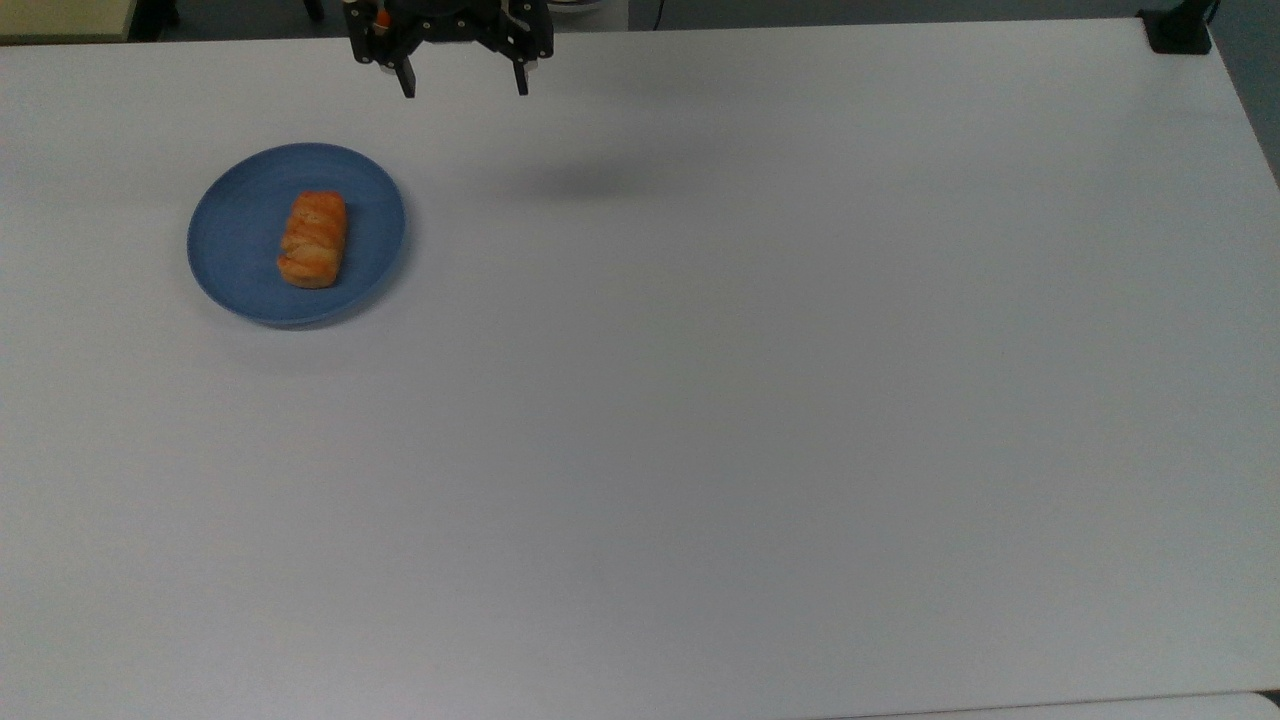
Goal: Put the bread on the table
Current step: 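Move the open gripper over the bread roll on the blue plate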
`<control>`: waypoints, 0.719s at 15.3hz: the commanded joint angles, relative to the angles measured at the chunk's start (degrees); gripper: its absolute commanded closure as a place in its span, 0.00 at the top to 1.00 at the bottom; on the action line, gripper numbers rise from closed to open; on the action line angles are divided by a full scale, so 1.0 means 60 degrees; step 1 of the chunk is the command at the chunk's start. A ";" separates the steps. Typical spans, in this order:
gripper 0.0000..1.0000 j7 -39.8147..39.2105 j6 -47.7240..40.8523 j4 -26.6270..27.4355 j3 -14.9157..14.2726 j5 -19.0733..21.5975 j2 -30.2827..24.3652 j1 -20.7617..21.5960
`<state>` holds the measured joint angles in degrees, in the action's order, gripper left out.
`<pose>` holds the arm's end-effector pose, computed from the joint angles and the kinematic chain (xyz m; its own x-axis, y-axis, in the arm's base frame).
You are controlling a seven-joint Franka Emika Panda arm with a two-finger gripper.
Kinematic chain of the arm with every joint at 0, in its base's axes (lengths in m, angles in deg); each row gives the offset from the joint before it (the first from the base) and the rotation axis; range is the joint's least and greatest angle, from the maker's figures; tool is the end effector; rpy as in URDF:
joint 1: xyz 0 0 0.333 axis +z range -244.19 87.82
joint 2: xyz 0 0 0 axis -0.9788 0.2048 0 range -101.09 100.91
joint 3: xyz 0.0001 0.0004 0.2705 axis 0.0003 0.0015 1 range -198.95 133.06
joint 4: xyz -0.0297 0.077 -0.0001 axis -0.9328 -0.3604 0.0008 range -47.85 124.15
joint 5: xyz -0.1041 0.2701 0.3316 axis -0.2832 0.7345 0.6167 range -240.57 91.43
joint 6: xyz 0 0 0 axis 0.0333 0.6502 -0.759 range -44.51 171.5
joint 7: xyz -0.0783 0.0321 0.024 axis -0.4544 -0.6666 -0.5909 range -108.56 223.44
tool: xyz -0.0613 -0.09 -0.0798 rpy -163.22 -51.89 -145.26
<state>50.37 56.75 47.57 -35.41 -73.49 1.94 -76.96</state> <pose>0.6172 -0.0110 0.4587 0.9950 0.0981 -0.0186 0.0977 -0.9950 -0.0193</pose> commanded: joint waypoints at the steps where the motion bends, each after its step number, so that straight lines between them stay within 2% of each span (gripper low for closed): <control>1: 1.00 -0.1307 0.0035 0.0479 -0.0304 -0.0121 0.0013 -0.0174; 6: 1.00 -0.2541 0.0210 0.0480 -0.1374 -0.0223 0.0569 -0.0262; 9: 1.00 -0.2719 0.0604 0.0538 -0.1931 -0.0223 0.0804 -0.0277; 11: 1.00 -0.2719 0.1378 0.0830 -0.2137 -0.0223 0.0936 -0.0378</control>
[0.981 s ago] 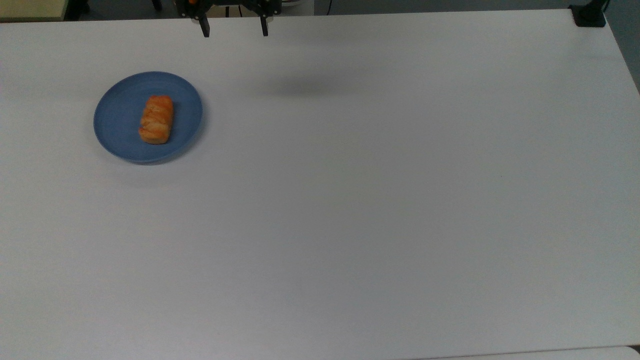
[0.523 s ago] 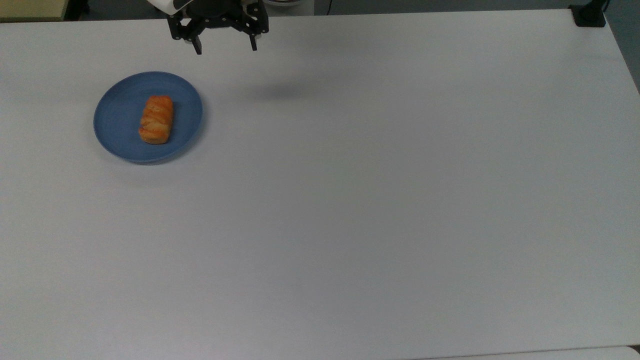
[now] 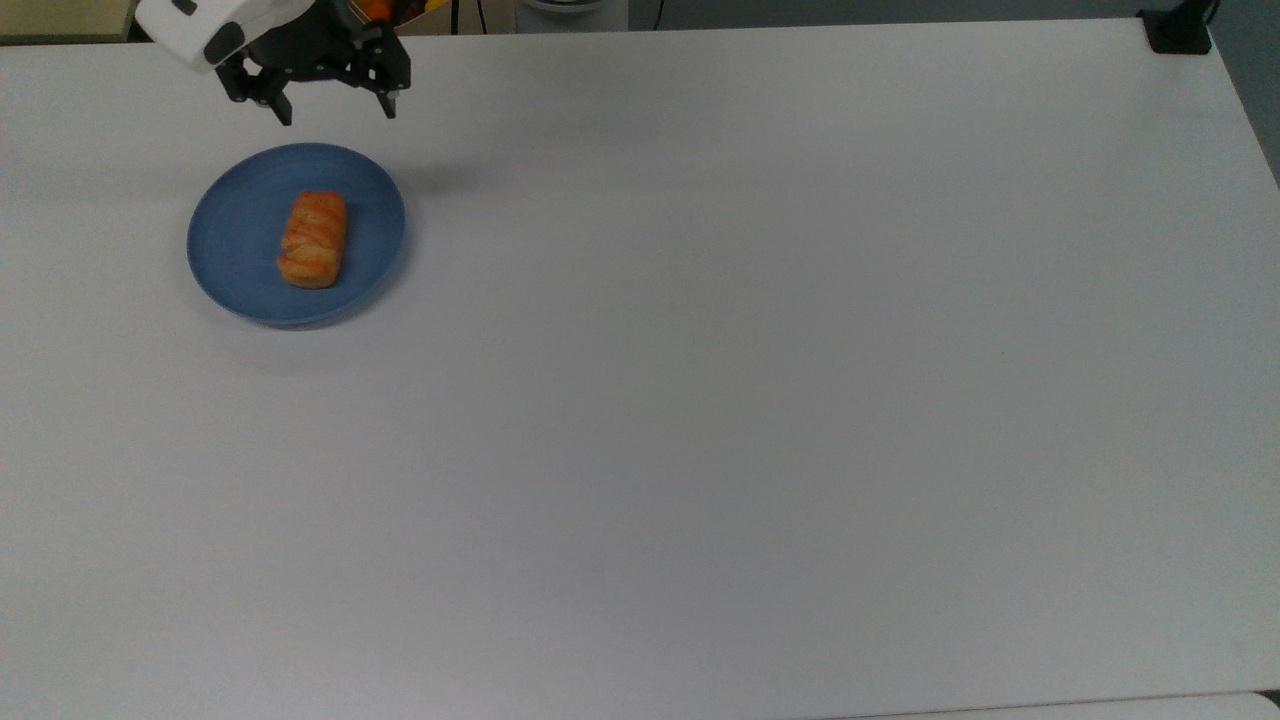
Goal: Put the bread on the table
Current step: 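Move the open gripper over the bread roll on the blue plate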
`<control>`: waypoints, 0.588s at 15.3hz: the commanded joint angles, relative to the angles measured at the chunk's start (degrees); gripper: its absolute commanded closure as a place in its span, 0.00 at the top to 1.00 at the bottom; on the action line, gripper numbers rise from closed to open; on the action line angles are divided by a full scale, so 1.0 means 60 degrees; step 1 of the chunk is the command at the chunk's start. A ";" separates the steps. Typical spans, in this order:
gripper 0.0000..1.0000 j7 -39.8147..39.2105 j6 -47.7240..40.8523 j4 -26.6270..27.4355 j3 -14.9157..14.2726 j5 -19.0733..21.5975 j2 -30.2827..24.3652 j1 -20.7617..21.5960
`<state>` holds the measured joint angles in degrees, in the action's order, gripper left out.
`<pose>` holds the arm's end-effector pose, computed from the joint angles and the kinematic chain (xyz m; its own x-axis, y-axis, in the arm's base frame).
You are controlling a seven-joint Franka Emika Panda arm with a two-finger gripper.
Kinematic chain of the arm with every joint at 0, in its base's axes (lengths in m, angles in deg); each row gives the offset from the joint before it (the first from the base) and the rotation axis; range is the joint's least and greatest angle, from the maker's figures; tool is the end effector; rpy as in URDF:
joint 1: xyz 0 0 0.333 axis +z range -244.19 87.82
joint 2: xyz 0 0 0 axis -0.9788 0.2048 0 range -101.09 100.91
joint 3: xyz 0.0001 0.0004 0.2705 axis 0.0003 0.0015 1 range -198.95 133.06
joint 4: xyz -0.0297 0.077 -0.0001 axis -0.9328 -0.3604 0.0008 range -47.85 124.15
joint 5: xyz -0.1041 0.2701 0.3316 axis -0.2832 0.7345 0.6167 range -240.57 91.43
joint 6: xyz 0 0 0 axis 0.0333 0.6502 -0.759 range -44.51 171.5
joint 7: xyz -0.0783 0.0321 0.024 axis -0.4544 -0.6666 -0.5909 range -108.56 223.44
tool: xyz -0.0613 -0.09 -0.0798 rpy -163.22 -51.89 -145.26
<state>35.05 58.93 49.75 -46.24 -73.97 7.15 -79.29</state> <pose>0.6053 -0.1515 0.3875 0.9848 0.1367 -0.1072 0.1350 -0.9906 -0.0235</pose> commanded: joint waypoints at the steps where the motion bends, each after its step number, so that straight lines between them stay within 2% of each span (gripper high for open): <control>1: 1.00 -0.0165 0.1497 0.0715 -0.0348 -0.0144 0.0082 -0.0049; 3: 1.00 -0.0165 0.2362 0.1170 -0.0362 -0.0144 0.0170 -0.0166; 9: 1.00 -0.0136 0.3623 0.1478 -0.0348 -0.0129 0.1019 -0.0518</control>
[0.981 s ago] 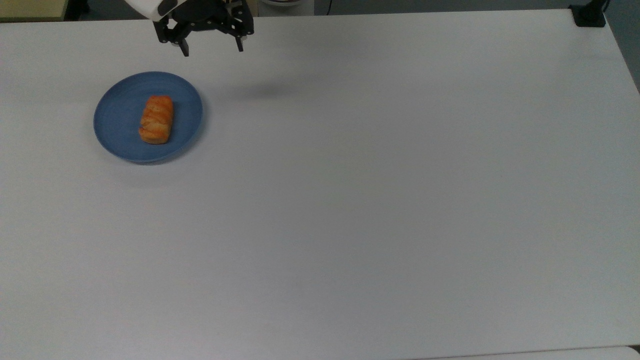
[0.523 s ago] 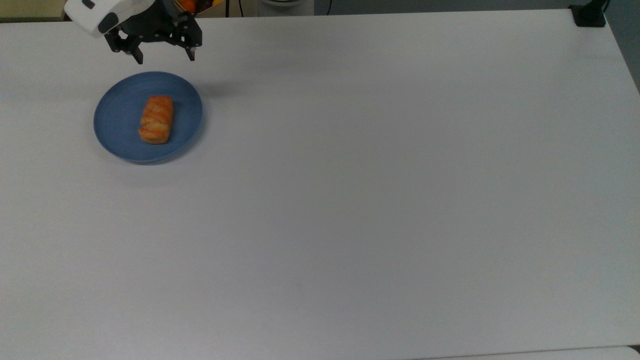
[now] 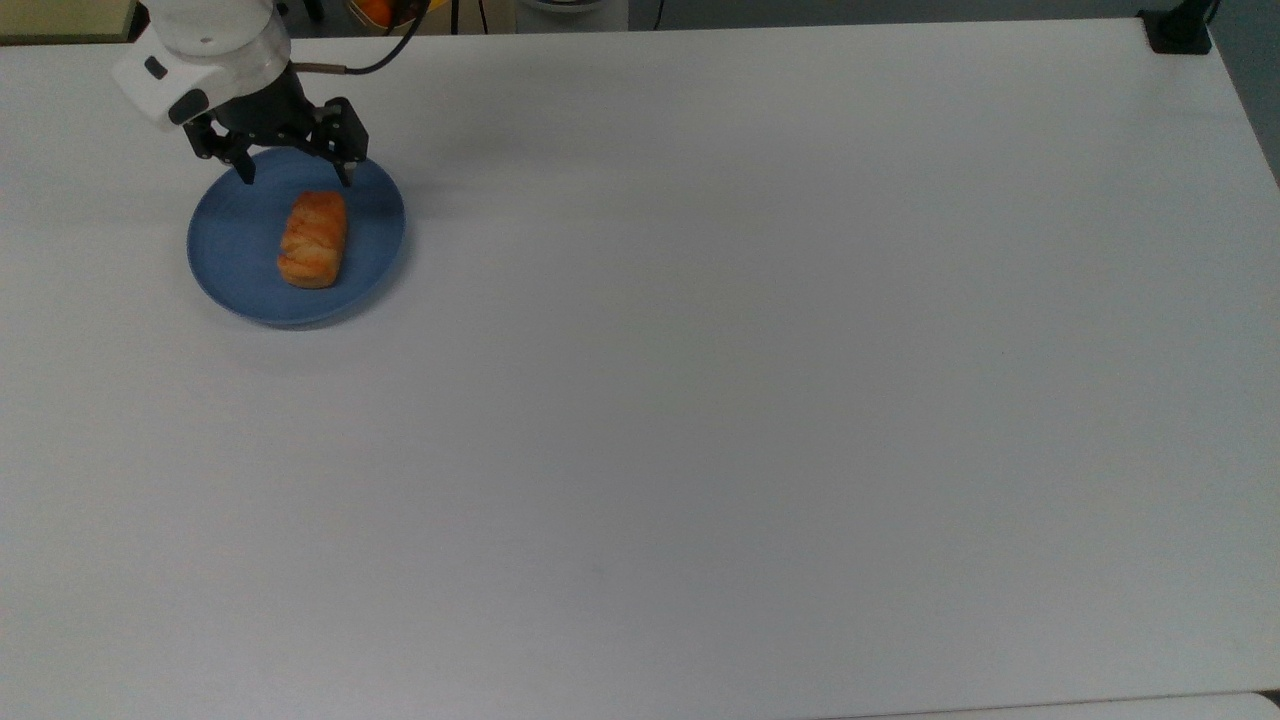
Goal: Put the bread on the table
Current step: 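Lower the gripper and close it around the orange bread roll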
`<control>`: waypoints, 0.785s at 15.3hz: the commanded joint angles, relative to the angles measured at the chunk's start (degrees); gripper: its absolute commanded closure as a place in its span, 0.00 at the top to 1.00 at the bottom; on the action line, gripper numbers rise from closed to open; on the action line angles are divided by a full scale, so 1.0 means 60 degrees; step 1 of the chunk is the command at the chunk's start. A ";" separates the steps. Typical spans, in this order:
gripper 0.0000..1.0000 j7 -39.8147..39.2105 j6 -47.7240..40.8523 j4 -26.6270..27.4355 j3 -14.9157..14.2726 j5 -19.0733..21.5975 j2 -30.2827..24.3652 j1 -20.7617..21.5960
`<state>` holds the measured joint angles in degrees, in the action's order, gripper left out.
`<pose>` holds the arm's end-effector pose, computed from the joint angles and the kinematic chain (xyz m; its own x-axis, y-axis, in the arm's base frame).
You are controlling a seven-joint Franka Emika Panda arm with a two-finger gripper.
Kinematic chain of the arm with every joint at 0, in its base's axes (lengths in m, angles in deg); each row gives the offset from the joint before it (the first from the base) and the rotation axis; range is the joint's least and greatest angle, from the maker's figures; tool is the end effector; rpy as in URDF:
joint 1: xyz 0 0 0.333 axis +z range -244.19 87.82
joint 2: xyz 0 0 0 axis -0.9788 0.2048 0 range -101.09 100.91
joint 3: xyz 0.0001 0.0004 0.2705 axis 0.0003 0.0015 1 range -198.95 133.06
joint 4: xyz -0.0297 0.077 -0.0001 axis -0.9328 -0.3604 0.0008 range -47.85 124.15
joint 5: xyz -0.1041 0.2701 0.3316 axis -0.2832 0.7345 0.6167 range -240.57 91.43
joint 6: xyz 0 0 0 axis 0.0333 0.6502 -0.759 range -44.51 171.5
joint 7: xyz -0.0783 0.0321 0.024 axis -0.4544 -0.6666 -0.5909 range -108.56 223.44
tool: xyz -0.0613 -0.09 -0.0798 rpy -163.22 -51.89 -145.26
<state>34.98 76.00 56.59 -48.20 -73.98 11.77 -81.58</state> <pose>0.6049 -0.2016 0.3022 0.9976 0.0659 -0.0232 0.0668 -0.9970 0.0393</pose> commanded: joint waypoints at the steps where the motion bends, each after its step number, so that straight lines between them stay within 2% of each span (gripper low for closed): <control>1: 1.00 -0.0038 0.1143 0.0470 -0.0020 -0.0099 0.0337 -0.0180; 3: 1.00 -0.0008 0.1730 0.0691 -0.0020 -0.0084 0.0513 -0.0239; 7: 1.00 -0.0008 0.1952 0.0735 -0.0020 -0.0084 0.0806 -0.0239; 8: 0.96 -0.0008 0.2097 0.0779 -0.0020 -0.0055 0.0821 -0.0239; 9: 0.89 -0.0008 0.2229 0.0866 -0.0020 -0.0055 0.0821 -0.0239; 12: 0.58 0.0007 0.2246 0.0882 -0.0005 0.0033 0.0821 -0.0239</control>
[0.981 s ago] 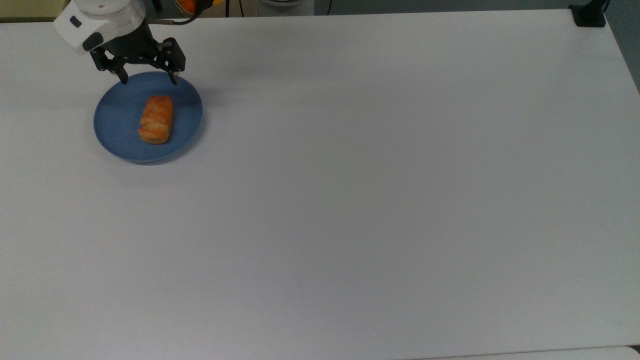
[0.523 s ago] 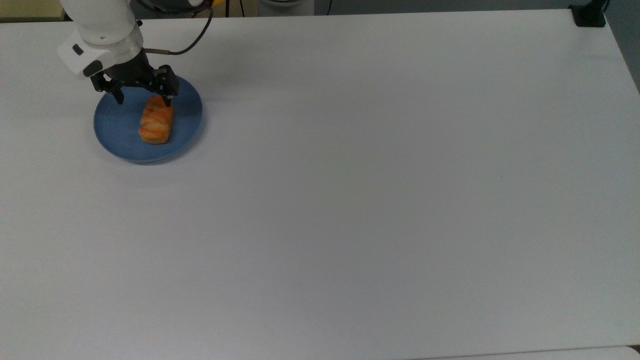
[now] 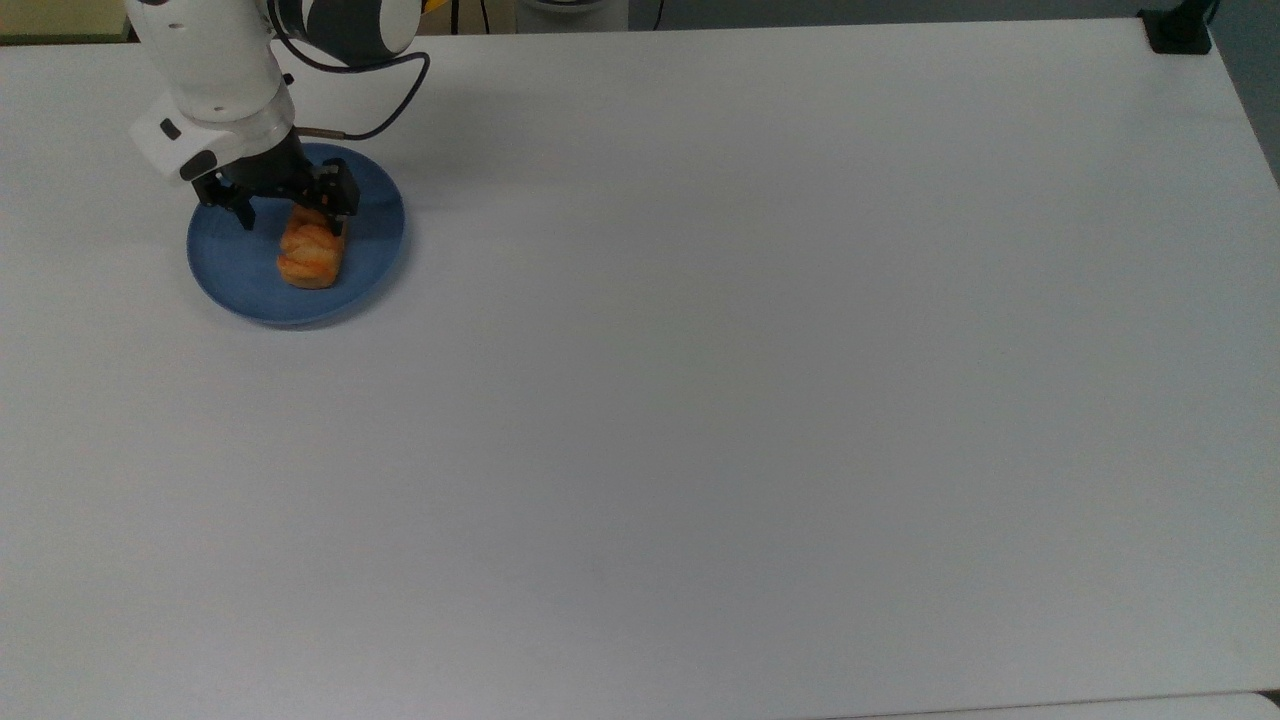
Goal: Put the bread on the table
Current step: 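Lower the gripper and close it around the orange bread roll, then lift the bread roll off the plate and carry it beside the plate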
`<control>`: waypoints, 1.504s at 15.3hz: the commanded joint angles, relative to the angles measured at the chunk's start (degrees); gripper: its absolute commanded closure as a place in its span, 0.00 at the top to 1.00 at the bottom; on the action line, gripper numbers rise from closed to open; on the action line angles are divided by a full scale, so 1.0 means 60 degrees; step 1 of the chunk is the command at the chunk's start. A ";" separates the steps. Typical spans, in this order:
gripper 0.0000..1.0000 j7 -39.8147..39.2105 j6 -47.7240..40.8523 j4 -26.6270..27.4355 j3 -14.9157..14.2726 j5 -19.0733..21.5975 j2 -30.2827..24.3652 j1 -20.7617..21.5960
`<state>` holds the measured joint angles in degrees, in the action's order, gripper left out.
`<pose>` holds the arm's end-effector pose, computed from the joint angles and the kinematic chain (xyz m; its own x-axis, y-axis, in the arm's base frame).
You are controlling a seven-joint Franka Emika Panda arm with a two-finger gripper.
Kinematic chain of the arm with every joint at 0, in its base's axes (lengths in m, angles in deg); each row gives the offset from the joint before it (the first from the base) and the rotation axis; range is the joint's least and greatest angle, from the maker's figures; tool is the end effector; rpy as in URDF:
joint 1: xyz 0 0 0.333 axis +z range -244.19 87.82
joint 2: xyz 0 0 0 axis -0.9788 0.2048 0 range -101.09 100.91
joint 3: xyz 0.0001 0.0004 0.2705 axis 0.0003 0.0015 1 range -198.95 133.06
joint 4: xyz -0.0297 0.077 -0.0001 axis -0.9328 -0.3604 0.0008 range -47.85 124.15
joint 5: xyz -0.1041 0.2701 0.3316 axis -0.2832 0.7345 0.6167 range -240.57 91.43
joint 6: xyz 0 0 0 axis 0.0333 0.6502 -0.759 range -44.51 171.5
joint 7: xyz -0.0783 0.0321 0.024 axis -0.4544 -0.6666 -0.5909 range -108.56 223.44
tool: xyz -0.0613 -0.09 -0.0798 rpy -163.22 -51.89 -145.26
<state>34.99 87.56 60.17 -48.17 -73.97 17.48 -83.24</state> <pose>0.5989 -0.2218 0.2281 0.9990 0.0445 0.0064 0.0438 -0.9959 0.0797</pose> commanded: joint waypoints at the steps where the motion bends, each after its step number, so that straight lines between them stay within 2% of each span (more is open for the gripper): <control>1: 0.53 0.0005 0.0304 0.0284 -0.0011 0.0031 -0.0130 0.0037; 3: 0.48 0.0035 0.0246 0.0270 0.0003 0.0061 -0.0145 0.0052; 6: 0.29 0.0020 0.0202 0.0212 0.0033 0.0367 -0.0218 0.0081; 9: 0.29 -0.0053 0.0187 0.0124 0.0033 0.0383 -0.0335 0.0052; 16: 0.29 -0.0112 -0.0355 -0.1061 0.0033 0.0514 -0.0380 -0.0110; 19: 0.30 -0.0402 -0.0268 -0.1881 0.0018 0.1303 -0.0205 -0.0256; 23: 0.31 -0.0975 -0.0151 -0.3110 0.0018 0.2461 0.0556 -0.0417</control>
<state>32.19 87.48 48.12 -48.04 -63.84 16.43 -84.73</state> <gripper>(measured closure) 0.692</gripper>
